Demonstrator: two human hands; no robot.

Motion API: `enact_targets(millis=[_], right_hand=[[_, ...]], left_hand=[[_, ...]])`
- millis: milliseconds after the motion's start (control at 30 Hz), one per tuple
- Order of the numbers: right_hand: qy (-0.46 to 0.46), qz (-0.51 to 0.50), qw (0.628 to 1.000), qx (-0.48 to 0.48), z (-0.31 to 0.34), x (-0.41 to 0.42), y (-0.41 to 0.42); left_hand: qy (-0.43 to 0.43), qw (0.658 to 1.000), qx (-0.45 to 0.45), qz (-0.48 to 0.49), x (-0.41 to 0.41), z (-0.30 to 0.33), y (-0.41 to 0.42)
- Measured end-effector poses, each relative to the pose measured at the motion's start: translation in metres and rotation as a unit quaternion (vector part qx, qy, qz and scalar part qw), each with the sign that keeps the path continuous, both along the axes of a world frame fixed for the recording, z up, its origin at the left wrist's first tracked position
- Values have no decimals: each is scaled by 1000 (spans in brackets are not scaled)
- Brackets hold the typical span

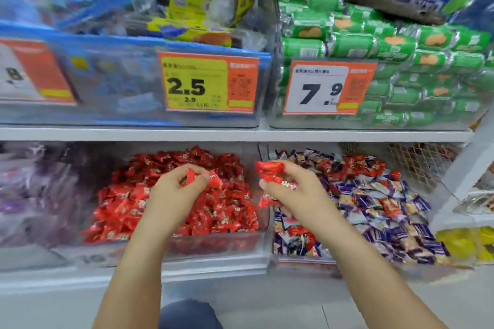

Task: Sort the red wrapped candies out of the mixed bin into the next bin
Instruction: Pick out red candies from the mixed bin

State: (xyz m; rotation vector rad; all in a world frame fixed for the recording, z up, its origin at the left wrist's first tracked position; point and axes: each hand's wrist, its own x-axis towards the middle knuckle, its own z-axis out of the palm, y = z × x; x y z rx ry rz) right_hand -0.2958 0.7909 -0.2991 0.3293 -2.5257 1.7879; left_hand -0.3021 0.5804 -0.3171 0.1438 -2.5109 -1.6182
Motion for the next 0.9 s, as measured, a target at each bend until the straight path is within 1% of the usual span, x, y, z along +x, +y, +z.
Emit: enact_targets(millis=[100, 200, 267, 300, 367, 433, 500, 600, 667, 733, 767, 833, 900], right_hand=[[-7, 21, 1000, -5, 2, -18, -40], [-73, 44, 996, 13, 1, -37, -63], [-120, 64, 990, 43, -1, -43, -65], [-128, 70, 988, 45, 0, -43, -62], [-113, 77, 990, 38, 2, -39, -53], [-83, 79, 992, 48, 4, -32, -38], [-36, 59, 994, 81, 2, -22, -20], [2, -1, 995, 96, -6, -3, 13], [9, -34, 994, 106, -10, 12, 37], [-2, -57, 989, 133, -15, 21, 61], [-12, -68, 986, 150, -18, 24, 73], [-25, -83, 979, 185, -23, 27, 94], [-31, -90, 971, 218, -26, 25, 107]], left_hand=[[-33, 999, 20, 24, -5, -7, -13], [-73, 994, 60, 47, -9, -11, -22], [-92, 990, 93, 54, -11, -10, -26], [-102, 988, 103, 50, -12, -7, -27], [-112, 984, 127, 59, -14, -2, -27], [-95, 983, 128, 95, -18, 0, -27], [-60, 984, 101, 131, -17, 1, -25], [-5, 988, 51, 145, -13, 4, -17], [35, 990, 19, 133, -8, 6, -5], [58, 995, -1, 75, -4, 5, 16], [51, 998, -13, 29, -1, 3, 31], [9, 997, -56, -53, 1, -3, 60], [-41, 990, -92, -101, -2, -8, 82]])
